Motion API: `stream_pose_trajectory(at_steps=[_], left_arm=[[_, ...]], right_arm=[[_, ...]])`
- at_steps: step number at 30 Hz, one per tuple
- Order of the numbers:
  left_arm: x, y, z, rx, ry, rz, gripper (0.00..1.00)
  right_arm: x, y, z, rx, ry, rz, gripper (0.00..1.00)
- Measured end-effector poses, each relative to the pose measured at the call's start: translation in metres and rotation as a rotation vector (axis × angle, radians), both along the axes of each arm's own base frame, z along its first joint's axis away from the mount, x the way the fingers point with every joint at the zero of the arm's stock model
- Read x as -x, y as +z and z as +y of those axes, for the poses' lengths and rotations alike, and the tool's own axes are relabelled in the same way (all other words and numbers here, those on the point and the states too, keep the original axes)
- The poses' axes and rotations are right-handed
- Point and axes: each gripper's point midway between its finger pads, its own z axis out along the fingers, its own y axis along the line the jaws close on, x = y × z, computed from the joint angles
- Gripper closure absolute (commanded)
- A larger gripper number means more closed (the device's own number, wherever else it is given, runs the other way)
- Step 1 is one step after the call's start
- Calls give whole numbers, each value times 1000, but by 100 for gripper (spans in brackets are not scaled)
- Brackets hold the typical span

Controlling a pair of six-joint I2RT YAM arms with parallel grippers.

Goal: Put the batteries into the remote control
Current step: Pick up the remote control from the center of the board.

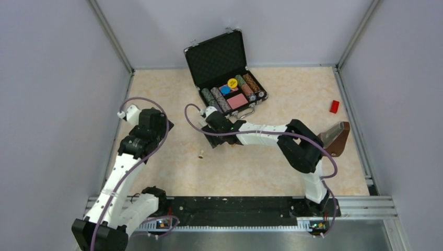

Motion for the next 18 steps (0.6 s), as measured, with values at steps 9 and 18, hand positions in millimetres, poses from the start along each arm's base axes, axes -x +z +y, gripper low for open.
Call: stream_pose_trajectory(at_steps=[9, 18], left_arm=[[-1, -2, 4, 50, 12, 12, 14], [-1, -8, 1, 114, -35, 45, 13]], right_arm=[[-6, -12, 0, 55, 10, -46, 56], [-15, -10, 1, 53, 27, -112, 76]])
